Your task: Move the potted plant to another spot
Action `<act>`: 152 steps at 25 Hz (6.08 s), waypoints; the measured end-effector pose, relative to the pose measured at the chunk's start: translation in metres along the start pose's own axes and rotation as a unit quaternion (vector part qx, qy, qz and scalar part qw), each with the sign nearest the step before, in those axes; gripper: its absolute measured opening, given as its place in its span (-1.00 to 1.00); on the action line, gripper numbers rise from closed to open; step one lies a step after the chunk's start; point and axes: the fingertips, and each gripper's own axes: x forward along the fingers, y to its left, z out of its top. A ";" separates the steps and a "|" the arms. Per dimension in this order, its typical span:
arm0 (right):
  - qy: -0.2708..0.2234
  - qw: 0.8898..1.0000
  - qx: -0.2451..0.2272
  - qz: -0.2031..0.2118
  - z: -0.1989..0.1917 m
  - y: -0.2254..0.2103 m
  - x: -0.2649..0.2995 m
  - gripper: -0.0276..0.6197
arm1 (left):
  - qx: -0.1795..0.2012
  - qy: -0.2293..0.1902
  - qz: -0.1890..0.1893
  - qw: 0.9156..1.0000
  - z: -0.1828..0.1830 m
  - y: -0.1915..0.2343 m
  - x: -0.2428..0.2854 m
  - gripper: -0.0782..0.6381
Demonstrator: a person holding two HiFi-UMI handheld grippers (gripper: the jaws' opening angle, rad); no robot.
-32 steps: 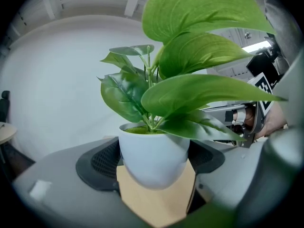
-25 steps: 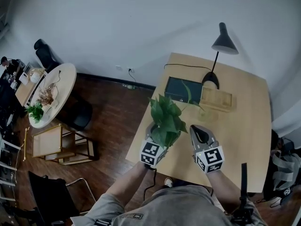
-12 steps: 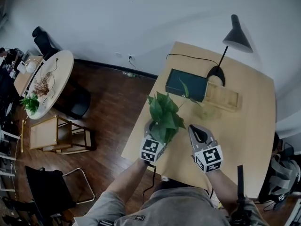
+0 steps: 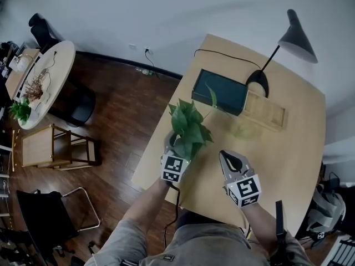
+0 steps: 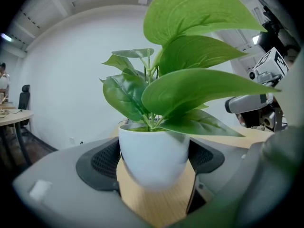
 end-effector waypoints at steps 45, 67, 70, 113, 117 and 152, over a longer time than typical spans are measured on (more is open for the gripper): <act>0.047 0.998 0.009 0.037 -0.052 0.014 0.056 -0.90 | 0.016 0.113 -0.033 0.993 -0.085 -0.008 -0.013 0.52; 0.035 0.999 -0.001 0.018 -0.037 0.037 0.026 -0.90 | 0.011 0.111 -0.049 0.993 -0.072 -0.040 -0.089 0.29; 0.024 1.000 -0.003 0.011 -0.028 0.042 0.014 -0.90 | 0.012 0.102 -0.057 0.993 -0.061 -0.052 -0.101 0.16; -0.052 0.995 -0.026 -0.080 -0.004 0.064 -0.164 -0.90 | 0.011 -0.060 -0.163 0.985 0.090 -0.226 -0.149 -0.77; -0.044 0.995 -0.012 -0.084 -0.033 0.046 -0.216 -0.90 | -0.011 -0.059 -0.160 0.985 0.085 -0.279 -0.146 -0.77; -0.056 0.991 0.003 -0.124 -0.078 0.004 -0.351 -0.90 | 0.010 -0.063 -0.184 0.981 0.083 -0.426 -0.169 -0.77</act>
